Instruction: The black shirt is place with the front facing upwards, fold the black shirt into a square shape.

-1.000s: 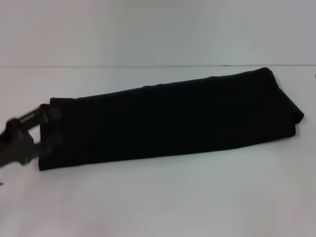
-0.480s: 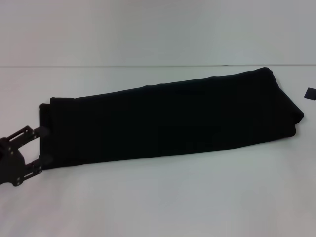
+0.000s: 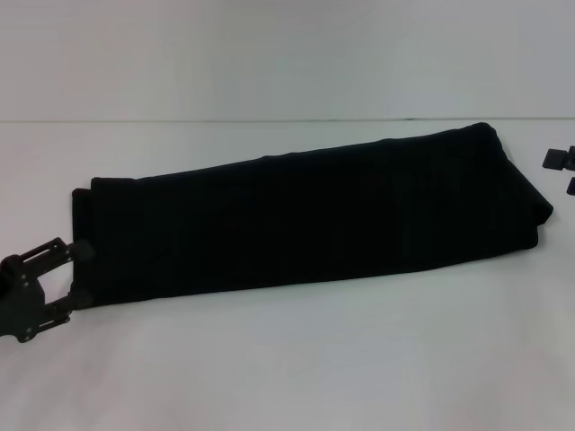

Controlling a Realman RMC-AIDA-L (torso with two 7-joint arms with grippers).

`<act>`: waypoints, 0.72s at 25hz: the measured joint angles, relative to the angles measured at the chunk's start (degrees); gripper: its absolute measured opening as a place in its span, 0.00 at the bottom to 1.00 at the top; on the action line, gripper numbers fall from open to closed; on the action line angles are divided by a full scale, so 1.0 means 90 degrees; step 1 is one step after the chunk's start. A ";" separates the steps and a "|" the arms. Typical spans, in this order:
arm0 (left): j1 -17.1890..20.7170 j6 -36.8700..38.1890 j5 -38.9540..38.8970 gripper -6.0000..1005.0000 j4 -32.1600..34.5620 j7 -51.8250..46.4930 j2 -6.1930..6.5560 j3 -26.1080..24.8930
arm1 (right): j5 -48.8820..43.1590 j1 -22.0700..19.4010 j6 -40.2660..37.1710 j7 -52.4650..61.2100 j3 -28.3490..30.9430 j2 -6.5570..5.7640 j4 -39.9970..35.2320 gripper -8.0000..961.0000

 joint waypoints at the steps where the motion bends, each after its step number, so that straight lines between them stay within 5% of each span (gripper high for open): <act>1: -0.0018 -0.0024 0.0044 0.79 0.0023 0.0000 -0.0002 0.0018 | -0.0086 0.0041 -0.0003 0.0100 0.0000 -0.0032 -0.0002 0.99; 7: -0.0091 -0.0202 0.0256 0.79 0.0053 -0.0065 0.0028 0.0049 | -0.0644 0.0323 0.0013 0.0714 0.0002 -0.0190 -0.0057 0.99; 18: -0.0042 -0.0654 0.0522 0.79 0.0013 -0.0516 -0.0004 0.0035 | -0.0680 0.0432 0.0009 0.0825 0.0004 -0.0211 -0.0070 0.99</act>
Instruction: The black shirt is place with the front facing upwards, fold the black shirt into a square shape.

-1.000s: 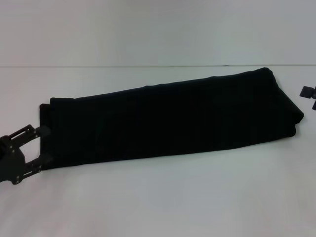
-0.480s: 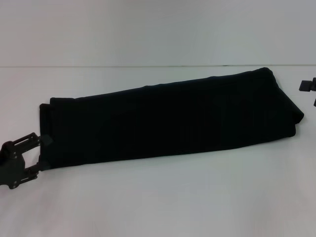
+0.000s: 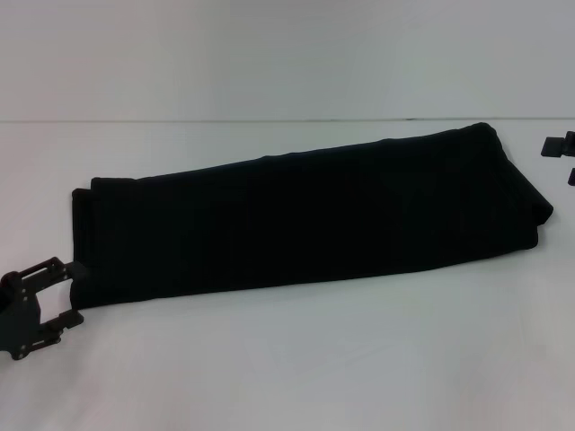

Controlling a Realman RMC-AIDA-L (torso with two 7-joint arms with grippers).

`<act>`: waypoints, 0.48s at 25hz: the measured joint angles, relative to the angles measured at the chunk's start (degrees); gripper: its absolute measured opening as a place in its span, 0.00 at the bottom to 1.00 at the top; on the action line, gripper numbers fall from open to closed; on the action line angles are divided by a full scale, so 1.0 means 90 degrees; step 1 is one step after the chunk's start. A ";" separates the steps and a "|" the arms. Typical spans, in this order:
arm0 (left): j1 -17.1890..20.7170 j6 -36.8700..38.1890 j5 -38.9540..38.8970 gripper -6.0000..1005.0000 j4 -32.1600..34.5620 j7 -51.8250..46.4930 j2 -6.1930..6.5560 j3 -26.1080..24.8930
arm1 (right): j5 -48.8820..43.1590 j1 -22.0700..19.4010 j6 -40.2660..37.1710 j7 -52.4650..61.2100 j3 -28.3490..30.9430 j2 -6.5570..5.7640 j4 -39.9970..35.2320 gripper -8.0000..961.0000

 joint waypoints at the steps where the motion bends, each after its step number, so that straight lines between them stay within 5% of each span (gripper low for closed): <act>1: 0.0000 -0.0016 0.0000 0.79 -0.0012 -0.0024 -0.0004 0.0006 | 0.0000 0.0002 -0.0006 0.0000 0.0000 0.0000 -0.0001 0.99; 12: -0.0160 -0.0470 0.0145 0.77 -0.0166 -0.0376 -0.0033 0.0013 | 0.0001 0.0049 -0.0018 -0.0015 0.0001 -0.0010 -0.0003 0.99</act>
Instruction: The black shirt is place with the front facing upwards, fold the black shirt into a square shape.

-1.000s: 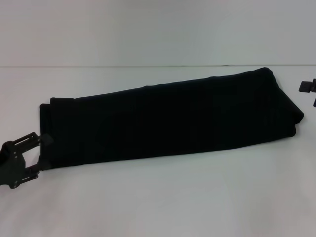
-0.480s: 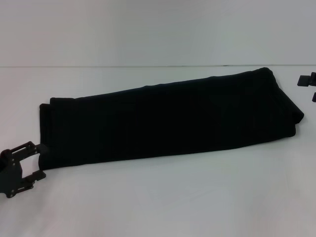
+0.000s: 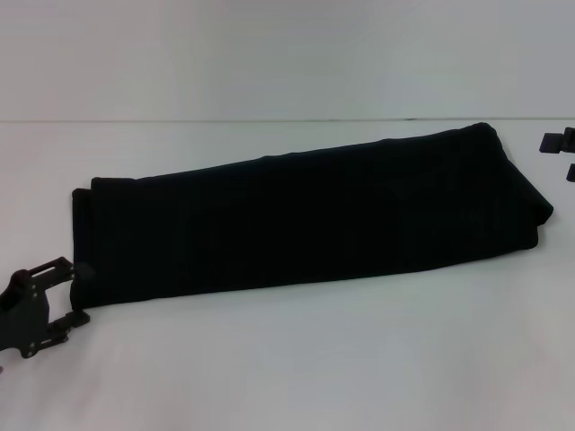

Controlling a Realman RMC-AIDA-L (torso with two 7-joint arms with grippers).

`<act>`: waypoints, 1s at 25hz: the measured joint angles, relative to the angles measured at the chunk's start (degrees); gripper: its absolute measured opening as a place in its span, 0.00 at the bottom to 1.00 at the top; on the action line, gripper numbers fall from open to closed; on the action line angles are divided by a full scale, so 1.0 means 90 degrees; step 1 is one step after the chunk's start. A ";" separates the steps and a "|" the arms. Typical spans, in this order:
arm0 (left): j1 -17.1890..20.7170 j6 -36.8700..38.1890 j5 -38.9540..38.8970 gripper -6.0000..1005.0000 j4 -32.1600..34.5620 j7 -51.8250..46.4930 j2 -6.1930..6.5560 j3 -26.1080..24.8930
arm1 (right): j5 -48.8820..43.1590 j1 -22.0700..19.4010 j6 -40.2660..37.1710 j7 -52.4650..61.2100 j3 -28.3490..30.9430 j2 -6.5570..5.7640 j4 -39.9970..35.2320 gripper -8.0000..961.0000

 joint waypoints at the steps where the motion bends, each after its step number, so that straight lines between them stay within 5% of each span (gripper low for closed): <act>1: -0.0013 -0.0033 0.0001 0.77 -0.0027 -0.0002 -0.0001 0.0000 | 0.0000 0.0001 0.0007 0.0000 0.0002 0.0000 0.0000 0.99; 17: -0.0597 -0.0576 -0.0018 0.76 -0.0439 0.0008 0.0029 0.0228 | 0.0000 -0.0021 0.0049 0.0008 0.0048 -0.0009 0.0000 0.99; 25: -0.0665 -0.0066 -0.0810 0.76 -0.0449 0.0952 0.0019 -0.0028 | 0.0024 -0.0052 0.0061 0.0018 0.0058 -0.0009 0.0028 0.99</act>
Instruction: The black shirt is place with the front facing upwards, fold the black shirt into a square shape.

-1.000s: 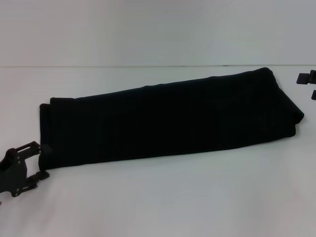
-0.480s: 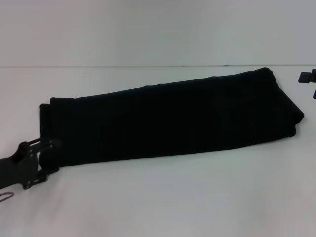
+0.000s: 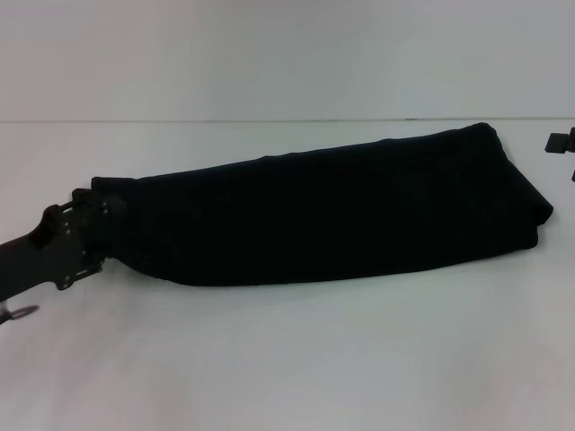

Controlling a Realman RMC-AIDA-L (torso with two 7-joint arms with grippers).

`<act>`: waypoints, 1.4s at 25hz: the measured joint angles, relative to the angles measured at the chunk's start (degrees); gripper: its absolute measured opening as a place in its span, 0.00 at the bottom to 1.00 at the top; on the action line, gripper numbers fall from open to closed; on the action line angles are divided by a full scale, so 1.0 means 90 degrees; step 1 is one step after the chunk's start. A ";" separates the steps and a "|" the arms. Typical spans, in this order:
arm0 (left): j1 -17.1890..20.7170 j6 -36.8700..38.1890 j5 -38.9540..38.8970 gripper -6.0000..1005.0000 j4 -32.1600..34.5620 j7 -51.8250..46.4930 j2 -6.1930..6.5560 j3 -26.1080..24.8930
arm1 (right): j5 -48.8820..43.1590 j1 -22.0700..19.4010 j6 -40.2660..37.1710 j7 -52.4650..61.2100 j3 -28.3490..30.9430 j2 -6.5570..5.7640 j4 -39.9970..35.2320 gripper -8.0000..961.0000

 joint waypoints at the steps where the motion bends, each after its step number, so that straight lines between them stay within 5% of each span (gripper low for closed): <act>1: 0.0039 -0.0040 0.0021 0.76 -0.0022 -0.0005 0.0005 0.0014 | 0.0000 0.0000 0.0017 0.0000 0.0000 0.0000 0.0009 0.99; 20: -0.0168 -0.0973 0.0435 0.76 -0.0029 -0.0401 -0.0008 0.0479 | 0.0021 0.0002 0.0026 0.0046 0.0064 0.0000 0.0004 0.99; 26: -0.0037 -0.0381 -0.0269 0.76 -0.0029 0.0272 -0.0021 0.0355 | 0.0026 -0.0009 -0.0002 0.0051 0.0133 0.0000 0.0002 0.99; 35: -0.0122 -0.0734 0.0381 0.75 -0.0199 -0.0111 0.0005 0.0628 | 0.0025 -0.0007 0.0043 0.0056 0.0136 0.0000 0.0023 0.99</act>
